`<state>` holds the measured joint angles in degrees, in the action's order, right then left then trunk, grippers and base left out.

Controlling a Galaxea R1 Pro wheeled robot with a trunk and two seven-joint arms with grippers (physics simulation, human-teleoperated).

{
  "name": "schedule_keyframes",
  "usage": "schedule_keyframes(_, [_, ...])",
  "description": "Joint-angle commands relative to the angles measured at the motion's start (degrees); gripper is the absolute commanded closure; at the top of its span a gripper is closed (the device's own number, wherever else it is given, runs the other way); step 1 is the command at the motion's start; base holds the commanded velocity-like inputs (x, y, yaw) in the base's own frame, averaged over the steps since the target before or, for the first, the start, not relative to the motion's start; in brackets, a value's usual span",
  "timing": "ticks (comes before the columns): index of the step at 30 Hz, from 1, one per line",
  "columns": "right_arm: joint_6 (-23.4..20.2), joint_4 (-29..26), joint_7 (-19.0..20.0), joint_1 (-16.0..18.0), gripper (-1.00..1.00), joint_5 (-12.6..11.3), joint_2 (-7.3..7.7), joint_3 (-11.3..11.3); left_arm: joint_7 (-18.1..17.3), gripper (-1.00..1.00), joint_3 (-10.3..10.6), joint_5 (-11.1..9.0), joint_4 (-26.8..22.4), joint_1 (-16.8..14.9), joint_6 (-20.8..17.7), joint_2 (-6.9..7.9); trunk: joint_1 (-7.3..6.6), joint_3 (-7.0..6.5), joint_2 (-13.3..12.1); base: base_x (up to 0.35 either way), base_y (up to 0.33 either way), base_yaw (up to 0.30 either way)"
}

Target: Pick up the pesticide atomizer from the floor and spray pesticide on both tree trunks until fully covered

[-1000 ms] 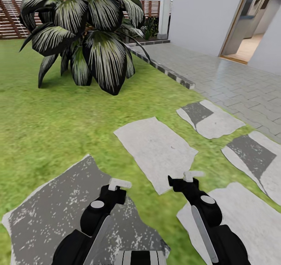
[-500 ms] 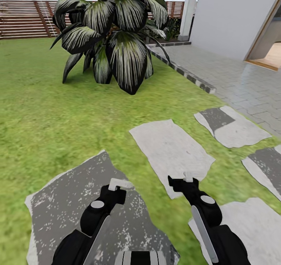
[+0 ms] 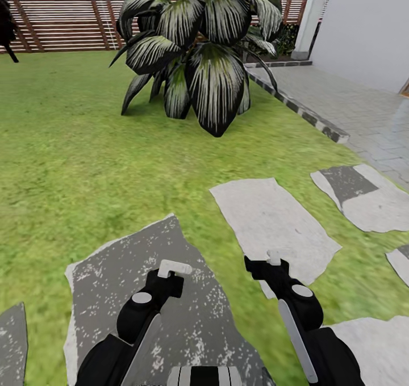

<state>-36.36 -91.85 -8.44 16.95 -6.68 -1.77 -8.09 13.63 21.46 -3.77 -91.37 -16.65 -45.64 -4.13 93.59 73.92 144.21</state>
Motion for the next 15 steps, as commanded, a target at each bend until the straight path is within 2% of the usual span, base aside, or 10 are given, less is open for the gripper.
schedule_keyframes(1, [-0.2,-0.1,-0.5,0.0,-1.00,-0.6,0.01,-0.1,0.4,1.00,0.1,-0.4,0.0,-0.1,-0.2,0.00,-0.01,0.02,0.0,0.000,0.000,0.288])
schedule_keyframes(15, [-0.2,-0.1,-0.5,0.0,-1.00,-0.6,0.01,-0.1,0.4,1.00,0.1,-0.4,0.0,-0.1,-0.2,0.00,-0.01,-0.29,0.0,0.000,0.000,0.288])
